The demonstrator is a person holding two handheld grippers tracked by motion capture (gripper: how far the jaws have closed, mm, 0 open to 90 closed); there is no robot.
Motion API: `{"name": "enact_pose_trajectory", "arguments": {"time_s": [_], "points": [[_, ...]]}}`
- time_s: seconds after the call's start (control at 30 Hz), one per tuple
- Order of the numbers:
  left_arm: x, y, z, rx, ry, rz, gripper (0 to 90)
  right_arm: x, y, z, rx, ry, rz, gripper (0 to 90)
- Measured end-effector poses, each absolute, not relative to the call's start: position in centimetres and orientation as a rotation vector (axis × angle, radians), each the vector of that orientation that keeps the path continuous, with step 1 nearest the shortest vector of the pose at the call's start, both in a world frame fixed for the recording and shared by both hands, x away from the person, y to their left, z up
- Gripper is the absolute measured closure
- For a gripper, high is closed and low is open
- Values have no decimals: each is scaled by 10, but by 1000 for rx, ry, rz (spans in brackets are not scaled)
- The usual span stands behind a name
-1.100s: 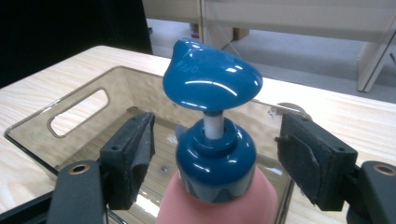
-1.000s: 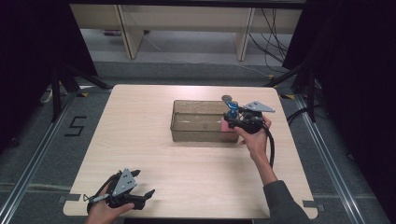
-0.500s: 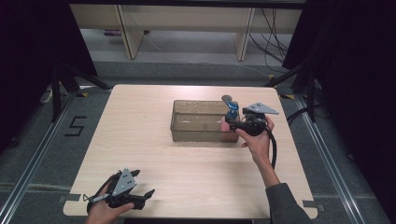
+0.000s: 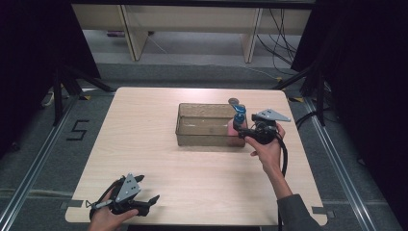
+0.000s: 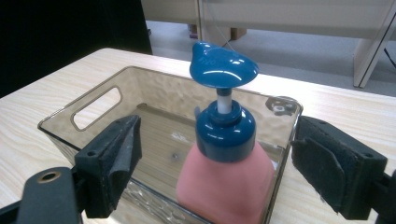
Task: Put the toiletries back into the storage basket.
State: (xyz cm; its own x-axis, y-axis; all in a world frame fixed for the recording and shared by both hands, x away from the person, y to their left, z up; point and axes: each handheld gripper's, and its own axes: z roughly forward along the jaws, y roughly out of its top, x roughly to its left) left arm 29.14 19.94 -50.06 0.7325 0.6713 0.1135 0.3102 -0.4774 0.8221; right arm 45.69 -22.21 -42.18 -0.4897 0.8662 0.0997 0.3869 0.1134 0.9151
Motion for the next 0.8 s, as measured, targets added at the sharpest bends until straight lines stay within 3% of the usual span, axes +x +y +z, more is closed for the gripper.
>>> {"name": "enact_pose_trajectory", "arguments": {"time_s": [0.8], "points": [[292, 199, -501, 2088, 740, 546, 149, 433, -216, -419, 1198, 1947, 1385, 168]]}}
